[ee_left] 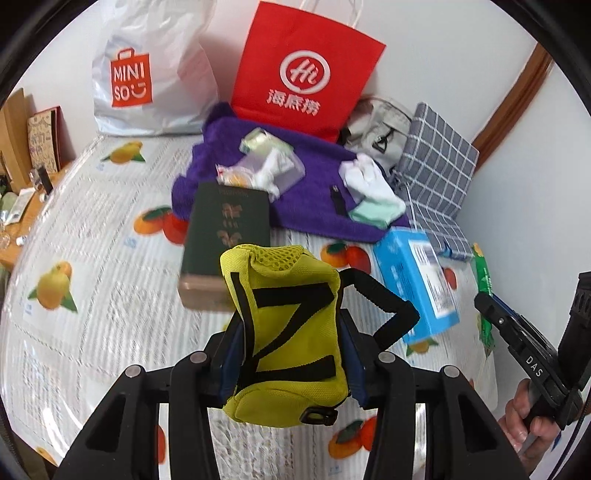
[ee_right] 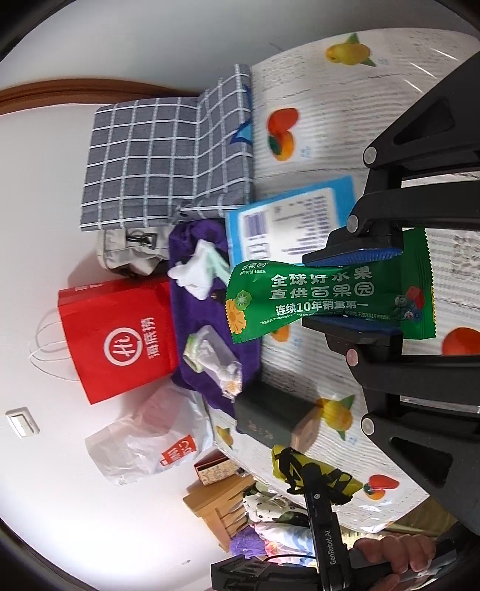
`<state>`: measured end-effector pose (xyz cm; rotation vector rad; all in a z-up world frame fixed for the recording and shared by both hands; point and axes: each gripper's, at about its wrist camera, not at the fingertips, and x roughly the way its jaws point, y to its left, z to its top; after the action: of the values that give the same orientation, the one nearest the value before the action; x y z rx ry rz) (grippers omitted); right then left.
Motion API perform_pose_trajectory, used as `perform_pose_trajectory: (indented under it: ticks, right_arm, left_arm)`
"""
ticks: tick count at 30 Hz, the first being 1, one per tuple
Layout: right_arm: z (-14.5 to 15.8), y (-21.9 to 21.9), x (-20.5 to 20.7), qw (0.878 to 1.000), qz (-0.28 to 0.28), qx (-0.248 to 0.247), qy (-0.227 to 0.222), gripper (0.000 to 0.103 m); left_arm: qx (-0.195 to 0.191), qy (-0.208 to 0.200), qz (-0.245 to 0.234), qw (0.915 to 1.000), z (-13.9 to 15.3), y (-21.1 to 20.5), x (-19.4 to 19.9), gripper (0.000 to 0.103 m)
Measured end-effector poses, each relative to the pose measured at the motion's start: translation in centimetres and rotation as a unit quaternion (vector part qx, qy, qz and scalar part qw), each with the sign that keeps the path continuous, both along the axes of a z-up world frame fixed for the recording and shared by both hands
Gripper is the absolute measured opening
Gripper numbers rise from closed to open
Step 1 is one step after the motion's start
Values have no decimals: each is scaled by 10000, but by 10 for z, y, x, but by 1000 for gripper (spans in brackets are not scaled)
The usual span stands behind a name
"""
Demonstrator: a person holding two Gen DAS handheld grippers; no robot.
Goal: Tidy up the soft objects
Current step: 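Carry the yellow pouch with the left gripper while the right gripper carries the packet toward the towel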
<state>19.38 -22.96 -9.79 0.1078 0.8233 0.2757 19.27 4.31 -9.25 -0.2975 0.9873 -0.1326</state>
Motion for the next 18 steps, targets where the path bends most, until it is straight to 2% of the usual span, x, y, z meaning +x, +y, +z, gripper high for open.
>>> perform_pose_trajectory:
  ticks: [18]
  right_arm:
    - [33, 22, 97, 9990, 223, 81, -378, 26]
  left_arm:
    - [160, -345, 198, 9991, 41, 11, 95, 45]
